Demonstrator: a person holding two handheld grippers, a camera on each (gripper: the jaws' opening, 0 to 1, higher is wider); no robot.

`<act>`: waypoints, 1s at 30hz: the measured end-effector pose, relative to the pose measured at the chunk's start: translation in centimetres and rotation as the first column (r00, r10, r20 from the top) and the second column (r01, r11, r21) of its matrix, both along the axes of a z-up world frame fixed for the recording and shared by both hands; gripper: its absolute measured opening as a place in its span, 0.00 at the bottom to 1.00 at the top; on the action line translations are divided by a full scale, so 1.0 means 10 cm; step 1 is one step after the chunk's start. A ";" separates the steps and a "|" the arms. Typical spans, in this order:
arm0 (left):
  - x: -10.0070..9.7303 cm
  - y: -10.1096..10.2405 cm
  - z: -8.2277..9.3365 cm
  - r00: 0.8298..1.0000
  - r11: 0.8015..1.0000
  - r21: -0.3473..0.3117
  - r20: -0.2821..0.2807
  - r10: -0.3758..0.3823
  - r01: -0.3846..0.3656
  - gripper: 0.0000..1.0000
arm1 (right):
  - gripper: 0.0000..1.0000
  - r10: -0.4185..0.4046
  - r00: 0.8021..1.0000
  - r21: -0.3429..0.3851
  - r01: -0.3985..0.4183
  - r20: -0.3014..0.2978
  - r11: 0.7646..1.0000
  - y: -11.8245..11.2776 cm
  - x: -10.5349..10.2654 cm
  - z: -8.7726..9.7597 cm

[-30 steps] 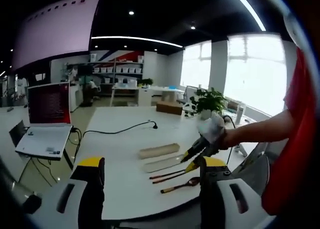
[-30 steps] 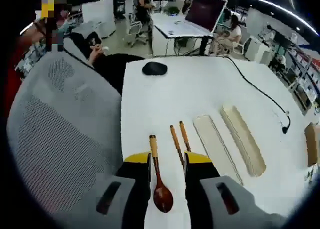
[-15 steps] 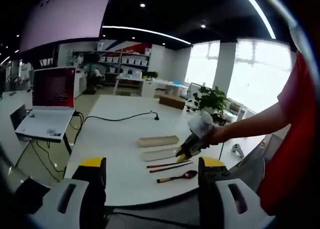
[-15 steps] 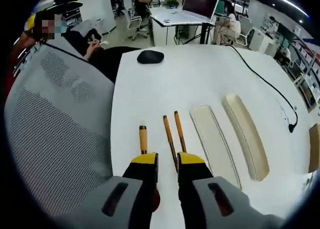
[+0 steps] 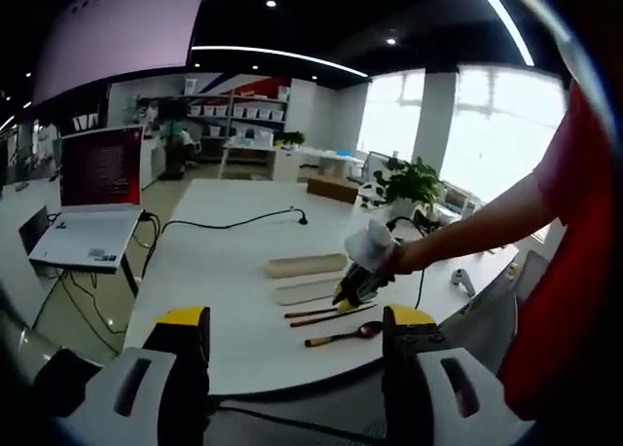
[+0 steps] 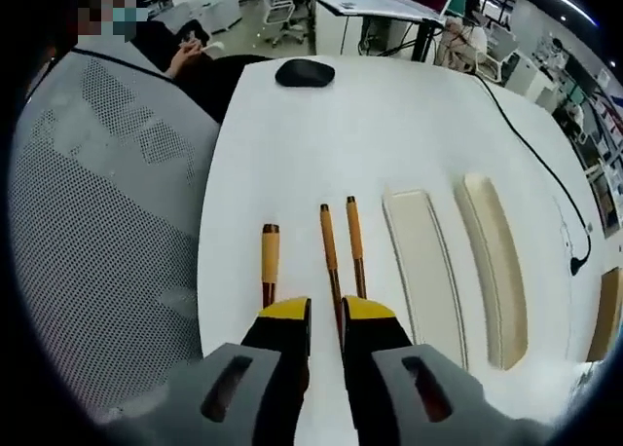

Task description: Arrange the utensils inside the cutlery case until each visible utensil rests in its matching compartment.

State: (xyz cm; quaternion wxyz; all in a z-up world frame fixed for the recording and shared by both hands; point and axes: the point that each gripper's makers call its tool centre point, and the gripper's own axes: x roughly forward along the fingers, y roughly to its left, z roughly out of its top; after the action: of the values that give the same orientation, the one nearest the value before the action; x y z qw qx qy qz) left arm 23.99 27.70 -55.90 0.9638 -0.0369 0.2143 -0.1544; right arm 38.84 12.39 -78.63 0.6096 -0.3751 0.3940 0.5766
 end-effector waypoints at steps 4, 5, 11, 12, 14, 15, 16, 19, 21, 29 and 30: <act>0.03 -0.05 -0.01 1.000 1.000 0.006 -0.007 -0.029 0.029 0.74 | 0.11 0.011 1.000 -0.024 -0.011 -0.006 1.000 0.00 0.03 -0.08; 0.04 -0.05 -0.01 0.999 0.999 0.006 -0.010 -0.032 0.032 0.73 | 0.11 0.011 1.000 -0.026 -0.011 -0.008 1.000 0.00 0.03 -0.08; 0.09 -0.05 -0.03 0.999 0.999 0.019 -0.023 -0.044 0.044 0.72 | 0.10 0.022 1.000 -0.047 -0.023 -0.015 0.999 0.02 0.05 -0.13; 0.09 -0.05 -0.03 0.999 0.999 0.024 -0.026 -0.048 0.048 0.72 | 0.10 0.024 1.000 -0.048 -0.025 -0.016 0.999 0.03 0.06 -0.14; 0.09 -0.05 -0.03 0.998 0.998 0.037 -0.026 -0.054 0.055 0.72 | 0.10 0.030 0.999 -0.053 -0.031 -0.017 0.998 0.03 0.06 -0.15; 0.09 -0.05 -0.03 0.998 0.998 0.038 -0.025 -0.055 0.055 0.72 | 0.11 0.028 1.000 -0.060 -0.029 -0.014 0.998 0.03 0.07 -0.17; 0.10 -0.05 -0.03 0.998 0.998 0.037 -0.025 -0.054 0.055 0.72 | 0.12 0.024 1.000 -0.065 -0.025 -0.013 0.998 0.03 0.07 -0.19; 0.10 -0.05 -0.02 0.998 0.998 0.030 -0.023 -0.051 0.051 0.72 | 0.11 0.030 0.999 -0.081 -0.032 -0.023 0.996 0.01 0.05 -0.26; 0.09 -0.05 -0.03 0.999 0.998 0.031 -0.024 -0.047 0.048 0.72 | 0.11 0.039 0.999 -0.098 -0.041 -0.022 0.994 -0.01 0.04 -0.31; 0.07 0.01 0.07 1.000 0.998 -0.064 -0.005 -0.001 0.001 0.71 | 0.10 0.034 0.999 -0.090 -0.035 -0.020 0.995 0.04 0.04 -0.33; 0.07 0.01 0.07 1.000 0.998 -0.061 -0.004 0.000 -0.001 0.71 | 0.10 0.048 0.999 -0.106 -0.049 -0.019 0.993 0.03 0.04 -0.35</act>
State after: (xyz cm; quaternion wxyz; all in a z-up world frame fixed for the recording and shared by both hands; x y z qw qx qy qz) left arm 24.74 27.81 -55.16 0.9618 -0.0664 0.2114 -0.1604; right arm 39.24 12.74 -82.11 0.5713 -0.4119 0.4198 0.5724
